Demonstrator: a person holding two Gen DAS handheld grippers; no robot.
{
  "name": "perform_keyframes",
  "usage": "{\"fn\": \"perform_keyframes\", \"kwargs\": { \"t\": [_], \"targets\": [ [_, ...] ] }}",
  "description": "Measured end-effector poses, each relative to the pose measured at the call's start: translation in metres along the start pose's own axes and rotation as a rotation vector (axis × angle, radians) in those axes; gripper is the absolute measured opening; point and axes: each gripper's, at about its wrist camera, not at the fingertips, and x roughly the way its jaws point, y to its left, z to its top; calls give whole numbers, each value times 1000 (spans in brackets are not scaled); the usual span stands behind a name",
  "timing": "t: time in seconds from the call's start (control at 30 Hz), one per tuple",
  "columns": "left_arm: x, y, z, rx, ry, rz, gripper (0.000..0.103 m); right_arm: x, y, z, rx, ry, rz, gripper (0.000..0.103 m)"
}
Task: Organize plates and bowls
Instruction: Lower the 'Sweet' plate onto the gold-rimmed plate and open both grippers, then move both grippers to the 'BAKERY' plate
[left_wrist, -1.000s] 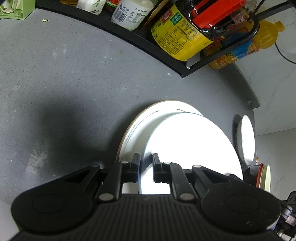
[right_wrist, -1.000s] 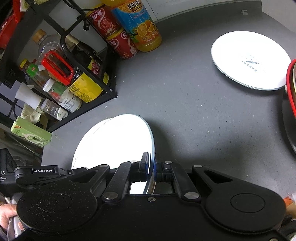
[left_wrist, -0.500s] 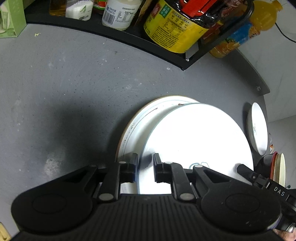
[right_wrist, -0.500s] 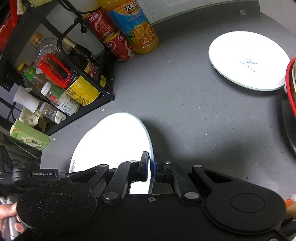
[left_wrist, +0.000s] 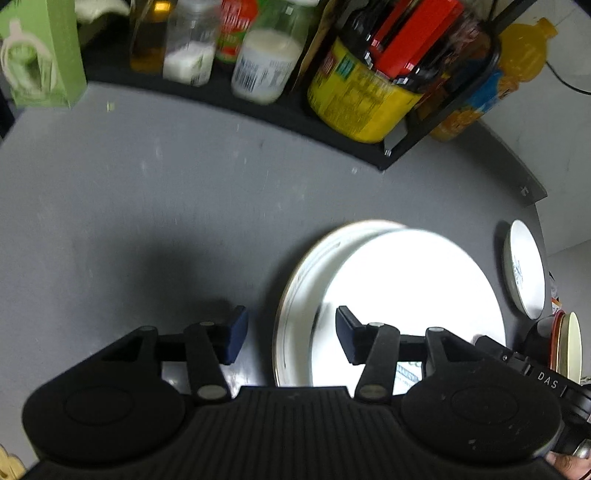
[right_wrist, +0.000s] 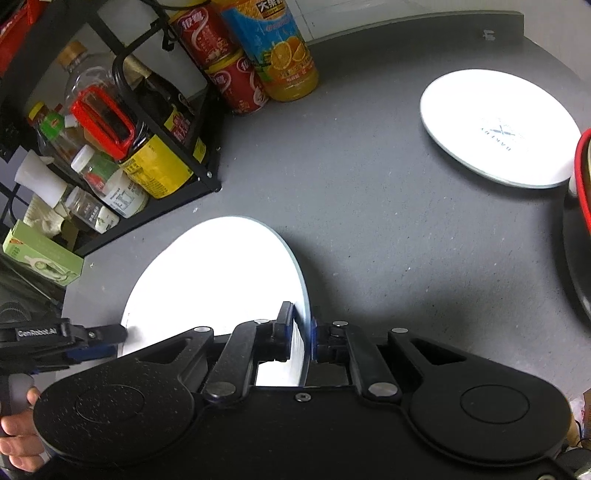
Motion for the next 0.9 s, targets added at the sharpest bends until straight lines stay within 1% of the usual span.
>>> {"fn": "perform_keyframes", "kwargs": {
  "t": [0.07, 0.13, 0.2, 0.23, 0.33, 0.4, 0.47, 0.5, 0.53, 0.63, 0.7, 0.77, 0.87, 0.9],
  "targets": [
    [9, 1, -4, -8, 22, -6, 50, 2, 2, -1, -7, 5, -4, 10],
    [16, 4, -7, -39, 40, 0, 50, 5, 4, -3, -13, 8, -7, 10],
    [21, 8, -9, -58, 39, -1, 49, 7, 5, -4, -22, 14, -6, 11],
    [23, 10, -10, -66, 39, -4, 45, 9, 6, -5, -26, 19, -5, 11],
    [23, 17, -11, -95, 21, -27, 40, 15, 7, -9, -30, 33, 4, 12],
    [23, 21, -10, -109, 19, -39, 37, 15, 8, -11, -36, 27, 4, 12],
    [23, 23, -9, -118, 22, -57, 32, 16, 7, -11, -35, 28, -4, 17],
    [23, 21, -8, -115, 16, -58, 31, 16, 5, -11, -30, 27, -4, 22],
    [22, 21, -9, -112, 3, -57, 29, 17, 3, -10, -22, 29, -6, 26],
    [20, 20, -11, -114, -19, -54, 26, 19, 0, -10, 3, 38, 2, 27],
    [21, 18, -9, -114, -17, -48, 26, 18, 2, -11, 3, 39, -3, 27],
    [22, 16, -8, -93, -9, -36, 26, 15, 2, -11, 8, 34, -8, 27],
    [21, 12, -4, -77, 5, -6, 28, 4, -1, -10, 33, 16, 0, 31],
    [17, 10, -3, -67, 0, 11, 28, 0, -2, -9, 40, 9, 5, 34]
  ]
}}
